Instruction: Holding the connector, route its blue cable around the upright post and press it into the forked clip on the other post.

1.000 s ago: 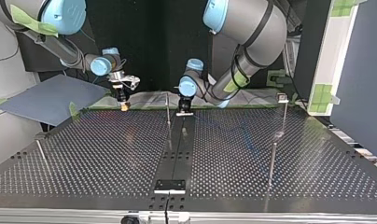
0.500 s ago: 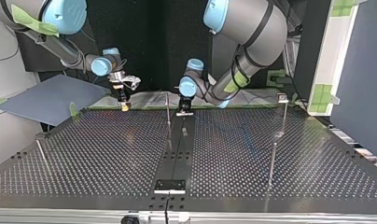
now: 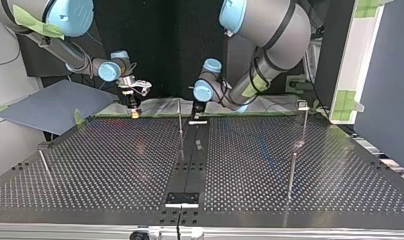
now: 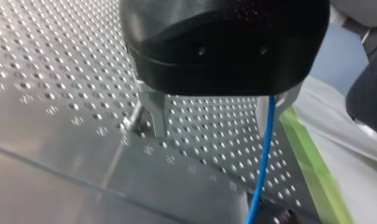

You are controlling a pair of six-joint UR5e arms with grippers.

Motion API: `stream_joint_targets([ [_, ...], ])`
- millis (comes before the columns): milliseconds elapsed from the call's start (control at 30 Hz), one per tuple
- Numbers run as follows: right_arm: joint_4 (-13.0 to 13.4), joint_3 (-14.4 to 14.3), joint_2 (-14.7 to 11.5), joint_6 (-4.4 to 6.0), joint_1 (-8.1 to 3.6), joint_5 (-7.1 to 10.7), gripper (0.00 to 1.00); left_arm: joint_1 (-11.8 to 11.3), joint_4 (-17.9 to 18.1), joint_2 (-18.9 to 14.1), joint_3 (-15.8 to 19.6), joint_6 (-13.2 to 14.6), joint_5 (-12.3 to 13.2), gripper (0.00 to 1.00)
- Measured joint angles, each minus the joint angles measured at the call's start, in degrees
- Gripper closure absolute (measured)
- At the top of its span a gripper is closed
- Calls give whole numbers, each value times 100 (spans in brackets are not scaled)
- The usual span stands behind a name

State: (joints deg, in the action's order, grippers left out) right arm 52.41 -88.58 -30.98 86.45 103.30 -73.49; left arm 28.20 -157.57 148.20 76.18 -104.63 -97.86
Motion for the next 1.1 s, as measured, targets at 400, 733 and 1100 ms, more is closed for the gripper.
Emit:
stream_joint_targets([
  [400, -74, -1, 6, -24, 10, -8, 100, 19, 412, -402, 571, -44, 578, 7],
  [733, -98, -2, 6, -38, 18, -10, 100, 11, 431, -417, 941, -55, 1127, 7],
  [1100, -92, 0, 6, -35, 23, -9, 100, -9, 599, -419, 985, -40, 1426, 7],
])
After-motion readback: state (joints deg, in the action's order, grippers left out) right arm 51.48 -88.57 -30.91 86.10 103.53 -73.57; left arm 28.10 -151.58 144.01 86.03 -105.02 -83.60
